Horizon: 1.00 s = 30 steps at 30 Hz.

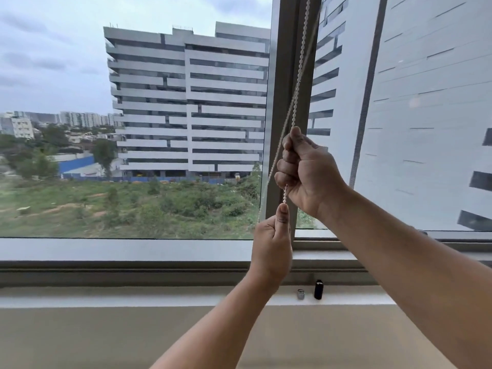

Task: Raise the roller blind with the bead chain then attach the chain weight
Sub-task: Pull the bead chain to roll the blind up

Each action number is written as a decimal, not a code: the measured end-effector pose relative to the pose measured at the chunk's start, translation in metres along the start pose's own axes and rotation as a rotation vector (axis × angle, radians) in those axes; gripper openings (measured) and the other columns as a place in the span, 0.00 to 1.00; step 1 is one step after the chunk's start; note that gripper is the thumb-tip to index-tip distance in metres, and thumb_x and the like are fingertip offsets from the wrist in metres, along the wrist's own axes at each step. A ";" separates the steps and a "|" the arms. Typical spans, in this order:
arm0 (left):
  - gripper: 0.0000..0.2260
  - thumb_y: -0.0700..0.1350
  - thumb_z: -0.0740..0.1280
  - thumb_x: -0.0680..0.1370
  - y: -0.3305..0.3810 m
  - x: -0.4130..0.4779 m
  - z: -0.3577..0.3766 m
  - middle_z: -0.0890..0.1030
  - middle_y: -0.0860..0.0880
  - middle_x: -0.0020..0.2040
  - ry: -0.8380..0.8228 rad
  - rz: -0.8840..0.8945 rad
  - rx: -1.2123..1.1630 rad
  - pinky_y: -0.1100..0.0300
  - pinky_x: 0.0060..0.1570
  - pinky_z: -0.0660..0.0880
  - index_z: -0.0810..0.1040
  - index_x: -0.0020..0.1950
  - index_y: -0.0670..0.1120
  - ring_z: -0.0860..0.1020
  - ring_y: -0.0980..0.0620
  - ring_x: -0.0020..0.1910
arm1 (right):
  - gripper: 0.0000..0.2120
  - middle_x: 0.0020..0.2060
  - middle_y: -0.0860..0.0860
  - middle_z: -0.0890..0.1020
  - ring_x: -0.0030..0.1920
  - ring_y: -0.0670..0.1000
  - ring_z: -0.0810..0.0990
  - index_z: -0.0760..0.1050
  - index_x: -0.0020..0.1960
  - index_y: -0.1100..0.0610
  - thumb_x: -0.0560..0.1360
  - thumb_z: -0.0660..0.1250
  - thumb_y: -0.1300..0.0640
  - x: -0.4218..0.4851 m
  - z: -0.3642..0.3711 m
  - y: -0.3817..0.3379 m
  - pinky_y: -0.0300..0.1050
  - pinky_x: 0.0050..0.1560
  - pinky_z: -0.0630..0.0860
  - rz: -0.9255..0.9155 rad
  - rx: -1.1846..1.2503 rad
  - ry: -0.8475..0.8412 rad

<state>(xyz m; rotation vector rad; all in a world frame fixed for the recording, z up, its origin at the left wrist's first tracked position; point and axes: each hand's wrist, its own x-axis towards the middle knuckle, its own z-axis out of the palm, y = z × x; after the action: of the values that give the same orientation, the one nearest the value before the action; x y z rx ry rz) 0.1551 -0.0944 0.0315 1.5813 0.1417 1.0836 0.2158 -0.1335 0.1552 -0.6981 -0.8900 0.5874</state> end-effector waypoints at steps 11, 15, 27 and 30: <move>0.19 0.49 0.52 0.83 -0.034 -0.024 -0.034 0.74 0.47 0.35 -0.125 -0.149 0.125 0.55 0.40 0.68 0.71 0.36 0.45 0.70 0.51 0.35 | 0.16 0.19 0.47 0.64 0.16 0.43 0.59 0.72 0.33 0.55 0.76 0.63 0.48 -0.059 -0.040 0.075 0.34 0.17 0.61 0.175 -0.010 0.078; 0.19 0.46 0.52 0.86 0.010 0.012 -0.032 0.73 0.45 0.33 -0.015 -0.102 0.021 0.58 0.32 0.71 0.73 0.40 0.39 0.71 0.49 0.33 | 0.14 0.20 0.47 0.66 0.17 0.43 0.60 0.73 0.33 0.54 0.74 0.64 0.48 -0.061 -0.034 0.079 0.33 0.18 0.59 0.169 -0.063 0.061; 0.23 0.56 0.53 0.84 0.120 0.087 -0.003 0.63 0.45 0.28 0.031 0.035 -0.152 0.62 0.23 0.54 0.64 0.33 0.46 0.59 0.52 0.24 | 0.14 0.18 0.46 0.61 0.17 0.43 0.55 0.69 0.33 0.56 0.72 0.65 0.48 -0.062 -0.011 0.085 0.31 0.19 0.57 0.194 -0.059 0.043; 0.24 0.54 0.53 0.85 0.112 0.085 -0.006 0.62 0.46 0.27 0.033 0.091 -0.175 0.64 0.22 0.54 0.61 0.30 0.47 0.58 0.53 0.22 | 0.15 0.19 0.46 0.61 0.17 0.43 0.56 0.70 0.33 0.55 0.73 0.65 0.49 -0.068 -0.009 0.087 0.33 0.18 0.58 0.228 -0.056 0.042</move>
<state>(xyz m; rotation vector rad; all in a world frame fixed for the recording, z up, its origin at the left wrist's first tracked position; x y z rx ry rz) 0.1486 -0.0758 0.1703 1.4245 -0.0030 1.1616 0.1745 -0.1294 0.0524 -0.8664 -0.7955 0.7493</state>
